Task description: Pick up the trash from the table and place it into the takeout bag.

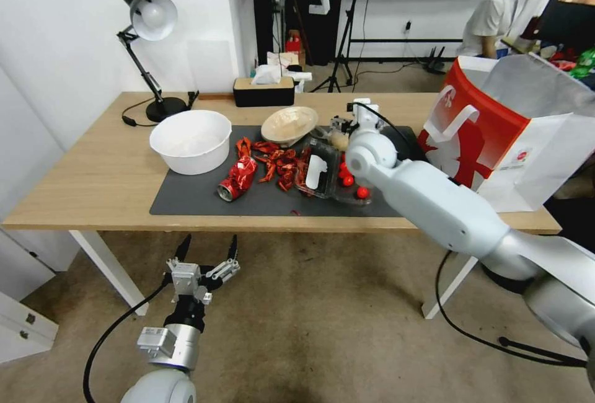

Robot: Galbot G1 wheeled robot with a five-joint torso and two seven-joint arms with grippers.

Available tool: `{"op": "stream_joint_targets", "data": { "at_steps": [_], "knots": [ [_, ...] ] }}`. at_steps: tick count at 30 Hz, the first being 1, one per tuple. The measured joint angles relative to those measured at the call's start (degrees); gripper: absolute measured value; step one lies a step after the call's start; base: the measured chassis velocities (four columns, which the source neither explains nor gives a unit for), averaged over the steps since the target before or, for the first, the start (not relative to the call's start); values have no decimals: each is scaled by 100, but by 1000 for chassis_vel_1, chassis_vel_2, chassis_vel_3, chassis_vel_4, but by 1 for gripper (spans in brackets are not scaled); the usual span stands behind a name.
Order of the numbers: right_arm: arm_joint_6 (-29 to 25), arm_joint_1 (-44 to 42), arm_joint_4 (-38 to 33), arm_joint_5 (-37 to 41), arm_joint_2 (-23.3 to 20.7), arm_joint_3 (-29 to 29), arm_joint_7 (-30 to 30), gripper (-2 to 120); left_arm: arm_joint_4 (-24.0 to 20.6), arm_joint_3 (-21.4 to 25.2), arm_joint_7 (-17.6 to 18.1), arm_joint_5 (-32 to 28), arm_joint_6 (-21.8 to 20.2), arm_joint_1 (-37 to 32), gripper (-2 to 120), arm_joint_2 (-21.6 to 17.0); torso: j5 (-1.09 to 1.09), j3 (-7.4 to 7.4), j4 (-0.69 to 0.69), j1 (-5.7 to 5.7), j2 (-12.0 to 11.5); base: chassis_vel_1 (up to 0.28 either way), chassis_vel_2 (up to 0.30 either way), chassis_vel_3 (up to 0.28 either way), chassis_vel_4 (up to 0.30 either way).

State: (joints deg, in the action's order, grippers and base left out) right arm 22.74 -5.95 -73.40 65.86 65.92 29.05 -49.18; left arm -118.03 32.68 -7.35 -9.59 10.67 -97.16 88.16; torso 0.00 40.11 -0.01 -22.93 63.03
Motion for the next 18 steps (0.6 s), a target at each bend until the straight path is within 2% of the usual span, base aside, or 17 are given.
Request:
{"op": "stream_joint_targets", "data": {
  "at_steps": [18],
  "knots": [
    [247,74,1171,142,719,-45,328,100,127,20,3,-68,34,73,100,-30,0,0,0,0,0,0,0,0,0]
  ]
}}
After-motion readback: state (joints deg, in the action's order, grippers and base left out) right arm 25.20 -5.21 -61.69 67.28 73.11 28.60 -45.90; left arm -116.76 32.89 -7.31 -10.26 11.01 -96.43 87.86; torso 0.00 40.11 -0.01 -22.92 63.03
